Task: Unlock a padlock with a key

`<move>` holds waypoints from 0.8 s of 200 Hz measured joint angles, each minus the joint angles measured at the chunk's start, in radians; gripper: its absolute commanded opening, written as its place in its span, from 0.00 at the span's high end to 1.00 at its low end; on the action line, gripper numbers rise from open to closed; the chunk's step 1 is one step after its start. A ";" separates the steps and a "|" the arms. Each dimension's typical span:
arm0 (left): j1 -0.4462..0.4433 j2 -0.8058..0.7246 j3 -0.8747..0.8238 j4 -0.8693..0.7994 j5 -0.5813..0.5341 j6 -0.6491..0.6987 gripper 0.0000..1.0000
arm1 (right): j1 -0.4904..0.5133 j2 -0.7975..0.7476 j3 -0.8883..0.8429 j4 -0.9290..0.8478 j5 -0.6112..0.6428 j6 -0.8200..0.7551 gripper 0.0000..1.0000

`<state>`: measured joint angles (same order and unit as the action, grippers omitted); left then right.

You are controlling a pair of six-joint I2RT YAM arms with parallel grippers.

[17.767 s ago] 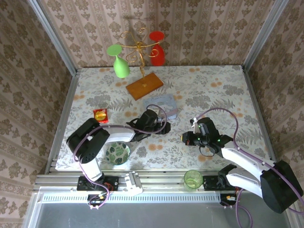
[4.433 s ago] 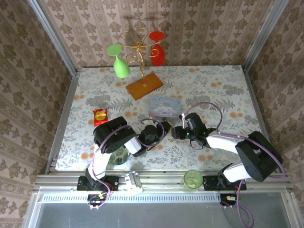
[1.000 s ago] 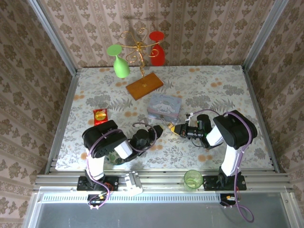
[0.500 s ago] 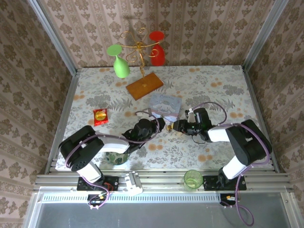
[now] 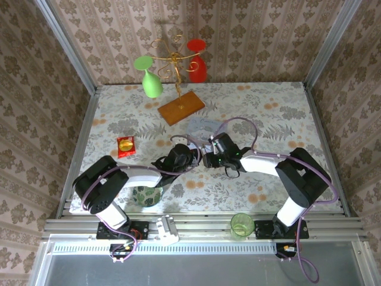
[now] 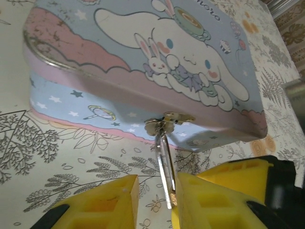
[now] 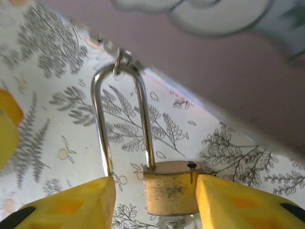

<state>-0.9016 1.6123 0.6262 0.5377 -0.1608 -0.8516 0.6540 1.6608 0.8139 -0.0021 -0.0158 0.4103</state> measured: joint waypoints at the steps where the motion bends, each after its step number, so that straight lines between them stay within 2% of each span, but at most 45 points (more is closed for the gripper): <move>1: 0.000 0.000 -0.001 0.000 0.000 0.000 0.72 | 0.004 0.000 0.002 -0.004 0.008 0.000 0.51; 23: 0.000 -0.009 -0.017 -0.003 0.001 0.000 0.72 | 0.045 0.002 0.019 -0.056 0.082 -0.013 0.52; 76: 0.016 -0.090 -0.050 -0.013 0.000 0.001 0.72 | 0.066 0.051 0.056 -0.127 0.177 -0.018 0.55; 119: 0.040 -0.133 -0.088 -0.023 0.000 0.008 0.72 | 0.071 0.057 0.058 -0.128 0.204 -0.001 0.74; 149: 0.048 -0.163 -0.082 -0.074 -0.004 0.045 0.71 | 0.072 0.058 0.060 -0.117 0.215 0.040 0.75; 160: 0.052 -0.175 -0.069 -0.107 -0.007 0.071 0.68 | 0.073 0.058 0.060 -0.115 0.220 0.054 0.76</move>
<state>-0.8497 1.4372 0.5575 0.4305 -0.1680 -0.7811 0.7273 1.7191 0.8738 -0.1173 0.2039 0.4644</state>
